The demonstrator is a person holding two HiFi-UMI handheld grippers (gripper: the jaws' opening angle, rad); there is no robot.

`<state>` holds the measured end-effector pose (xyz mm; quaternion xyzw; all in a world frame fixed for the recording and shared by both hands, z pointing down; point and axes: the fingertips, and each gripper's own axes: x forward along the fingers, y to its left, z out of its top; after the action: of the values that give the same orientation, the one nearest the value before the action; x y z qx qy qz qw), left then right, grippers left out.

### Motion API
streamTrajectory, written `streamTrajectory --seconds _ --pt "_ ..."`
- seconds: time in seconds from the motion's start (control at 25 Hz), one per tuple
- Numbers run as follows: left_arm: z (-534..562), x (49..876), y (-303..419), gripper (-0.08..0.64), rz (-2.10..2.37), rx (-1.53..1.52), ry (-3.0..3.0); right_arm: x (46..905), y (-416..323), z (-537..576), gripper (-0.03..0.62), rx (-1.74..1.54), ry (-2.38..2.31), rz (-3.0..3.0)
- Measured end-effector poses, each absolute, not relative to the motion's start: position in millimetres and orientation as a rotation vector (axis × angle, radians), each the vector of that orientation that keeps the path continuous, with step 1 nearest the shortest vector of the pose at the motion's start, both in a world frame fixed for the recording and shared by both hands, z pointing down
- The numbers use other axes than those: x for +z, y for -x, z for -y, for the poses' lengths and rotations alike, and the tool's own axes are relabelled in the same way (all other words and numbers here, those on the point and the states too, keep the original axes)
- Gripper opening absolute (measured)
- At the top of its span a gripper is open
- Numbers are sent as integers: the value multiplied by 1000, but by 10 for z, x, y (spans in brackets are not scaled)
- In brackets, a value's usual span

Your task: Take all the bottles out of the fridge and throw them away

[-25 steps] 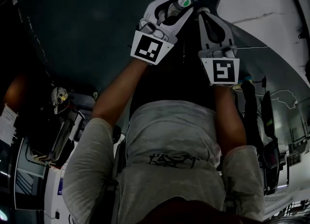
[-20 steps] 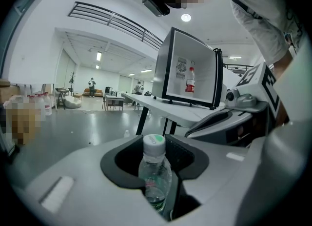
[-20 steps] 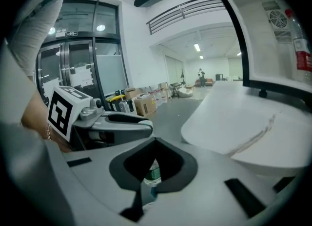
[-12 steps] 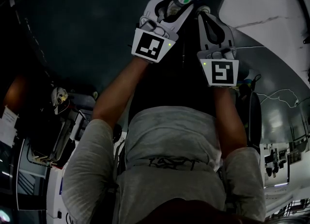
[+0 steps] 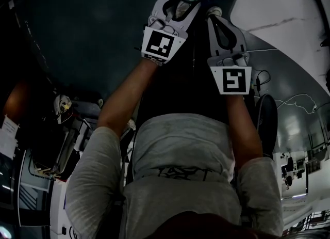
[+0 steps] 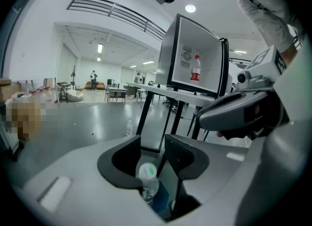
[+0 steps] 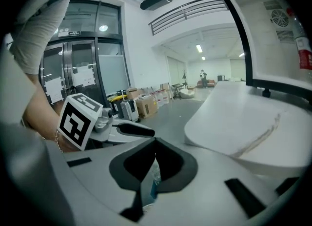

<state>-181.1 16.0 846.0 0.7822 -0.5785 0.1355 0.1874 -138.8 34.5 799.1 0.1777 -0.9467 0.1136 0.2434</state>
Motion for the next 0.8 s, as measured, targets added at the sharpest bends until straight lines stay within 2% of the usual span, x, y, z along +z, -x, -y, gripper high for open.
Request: streamTrajectory --seconds 0.44,0.8 --pt "-159 8109 1872 146 1686 334 -2190 7607 1402 -254 8 328 -523 2629" --pt "-140 7408 1840 146 1726 252 -2169 7104 1386 -43 8 253 -552 2654"
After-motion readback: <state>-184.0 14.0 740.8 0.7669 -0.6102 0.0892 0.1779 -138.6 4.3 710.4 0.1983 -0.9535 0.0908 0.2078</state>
